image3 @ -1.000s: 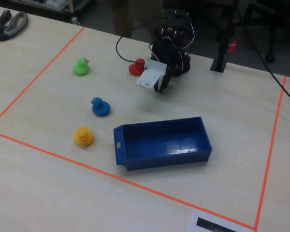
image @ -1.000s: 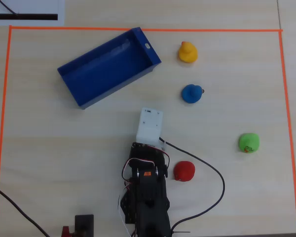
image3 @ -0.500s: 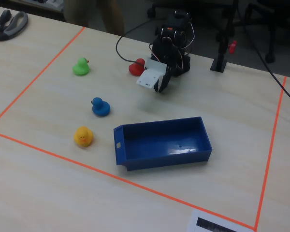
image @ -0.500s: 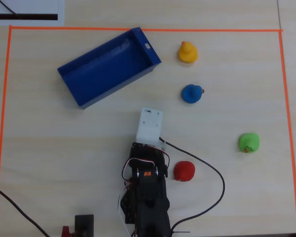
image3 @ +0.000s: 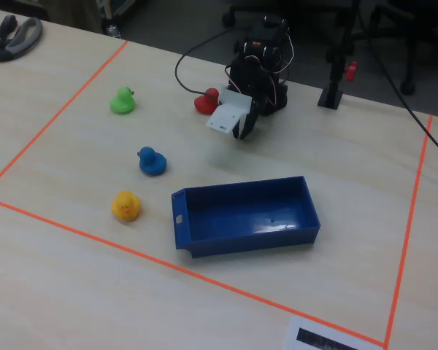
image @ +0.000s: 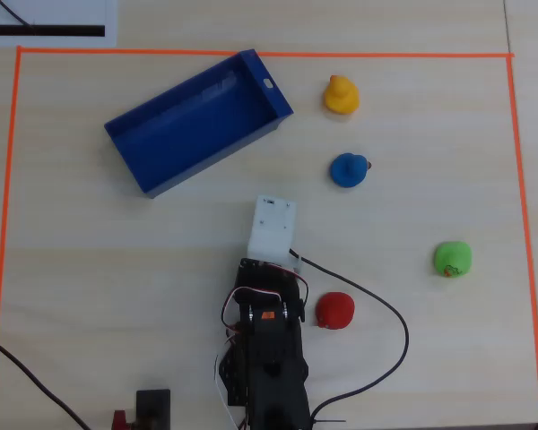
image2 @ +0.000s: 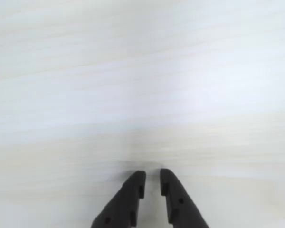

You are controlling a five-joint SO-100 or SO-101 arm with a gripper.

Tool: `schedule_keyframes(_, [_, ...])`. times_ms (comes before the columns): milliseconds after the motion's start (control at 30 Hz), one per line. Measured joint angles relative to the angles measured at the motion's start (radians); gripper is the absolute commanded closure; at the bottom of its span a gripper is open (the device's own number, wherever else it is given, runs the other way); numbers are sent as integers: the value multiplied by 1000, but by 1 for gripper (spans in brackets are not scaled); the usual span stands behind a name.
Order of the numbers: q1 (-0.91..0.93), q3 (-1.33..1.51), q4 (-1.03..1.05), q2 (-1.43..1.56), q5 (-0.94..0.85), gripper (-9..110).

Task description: Grasp red duck and put it into box.

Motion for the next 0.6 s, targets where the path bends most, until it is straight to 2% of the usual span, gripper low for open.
schedule_keyframes(500, [0, 0, 0, 0, 0, 101])
schedule_keyframes(600, [0, 0, 0, 0, 0, 97])
